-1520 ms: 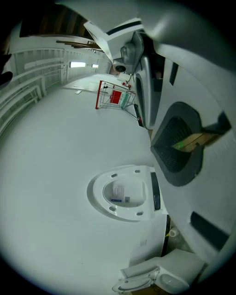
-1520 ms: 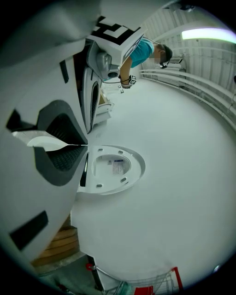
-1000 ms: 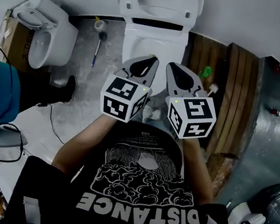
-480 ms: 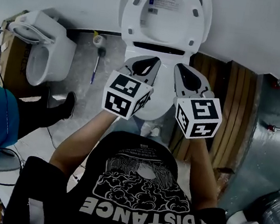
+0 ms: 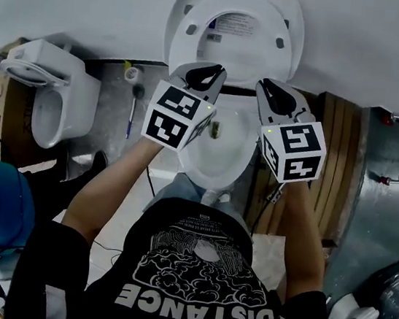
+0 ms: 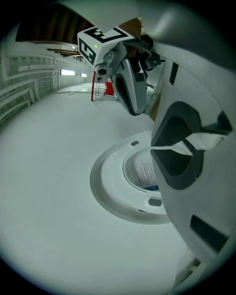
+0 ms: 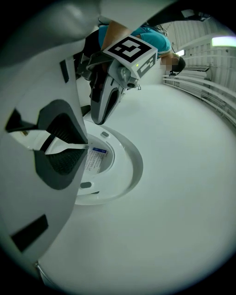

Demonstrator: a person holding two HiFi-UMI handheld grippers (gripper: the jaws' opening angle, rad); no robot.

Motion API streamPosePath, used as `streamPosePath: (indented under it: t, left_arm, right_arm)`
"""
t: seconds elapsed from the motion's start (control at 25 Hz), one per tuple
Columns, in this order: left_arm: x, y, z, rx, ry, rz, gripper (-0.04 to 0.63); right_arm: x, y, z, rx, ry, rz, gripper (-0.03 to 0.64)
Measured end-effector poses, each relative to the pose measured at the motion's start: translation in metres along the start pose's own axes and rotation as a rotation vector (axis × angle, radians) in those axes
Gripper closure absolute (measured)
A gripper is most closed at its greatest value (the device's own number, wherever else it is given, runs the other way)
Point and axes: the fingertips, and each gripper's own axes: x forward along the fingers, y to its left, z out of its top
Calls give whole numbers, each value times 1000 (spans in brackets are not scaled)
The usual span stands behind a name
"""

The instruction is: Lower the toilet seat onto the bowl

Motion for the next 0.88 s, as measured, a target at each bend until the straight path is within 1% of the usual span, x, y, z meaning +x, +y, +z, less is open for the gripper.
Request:
streamPosePath:
  t: [0.28, 0.44, 0.6, 0.72, 0.88]
  left_arm:
    - [18, 38, 32, 71, -23, -3, 574]
    - [28, 57, 48, 111, -19, -3, 514]
    - [42, 80, 61, 160, -2, 27, 482]
    - [51, 94, 67, 177, 16, 47, 453]
    - [65, 111, 71, 211, 56, 72, 434]
  right_arm:
    - [24, -27, 27, -74, 32, -12, 591]
    - [37, -41, 40, -118, 51, -5, 563]
    - [55, -59, 50, -157, 60, 10, 540]
    - [69, -72, 53, -188, 74, 27, 528]
    - [90, -91, 55, -238, 106, 37, 499]
